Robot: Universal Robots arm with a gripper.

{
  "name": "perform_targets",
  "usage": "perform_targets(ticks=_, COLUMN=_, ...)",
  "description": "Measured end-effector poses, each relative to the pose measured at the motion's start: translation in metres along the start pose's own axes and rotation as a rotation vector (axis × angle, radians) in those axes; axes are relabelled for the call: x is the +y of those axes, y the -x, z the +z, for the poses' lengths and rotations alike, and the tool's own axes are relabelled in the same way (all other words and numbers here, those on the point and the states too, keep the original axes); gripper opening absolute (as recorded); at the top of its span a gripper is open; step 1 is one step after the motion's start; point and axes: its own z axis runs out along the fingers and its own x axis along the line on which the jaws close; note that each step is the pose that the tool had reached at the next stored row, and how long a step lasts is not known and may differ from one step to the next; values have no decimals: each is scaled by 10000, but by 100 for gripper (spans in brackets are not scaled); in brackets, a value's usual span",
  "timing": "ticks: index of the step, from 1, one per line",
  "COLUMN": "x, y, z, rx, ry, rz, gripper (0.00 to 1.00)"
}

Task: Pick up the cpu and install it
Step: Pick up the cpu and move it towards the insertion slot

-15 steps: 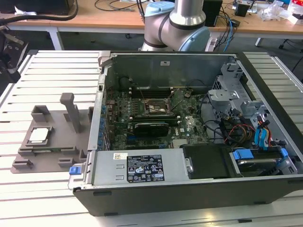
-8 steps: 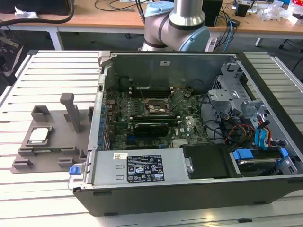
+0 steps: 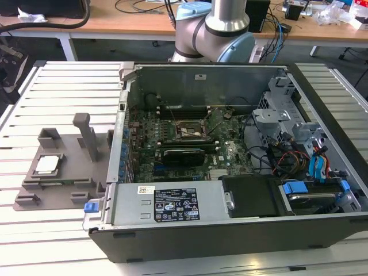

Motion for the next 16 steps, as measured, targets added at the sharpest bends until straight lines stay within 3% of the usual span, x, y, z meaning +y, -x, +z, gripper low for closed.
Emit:
perform_targets(ticks=4, x=0, y=-1, z=0, rx=0, ry=-1, rz=0, gripper=11)
perform_targets(ticks=6, x=0, y=-1, z=0, rx=0, ry=-1, rz=0, gripper=24)
perform_targets(ticks=7, x=0, y=-1, z=0, rx=0, ry=0, rz=-1, gripper=24)
perform_targets(ticks=9, x=0, y=-2, z=0, rx=1, ry=0, rz=0, gripper=48)
perform_targets(ticks=10, x=0, y=-2, z=0, rx=0, ry=-1, rz=0, gripper=54)
perform_targets(ticks=13, x=0, y=-3, z=0, rx=0, ry=-5, rz=0, gripper=60)
perform_targets(ticks=15, x=0, y=-5, z=0, rx=-10, ry=-158, rz=-17, gripper=60)
perform_targets(ticks=16, x=0, y=-3, z=-1, rx=-21, ry=-315, rz=-45, gripper=60)
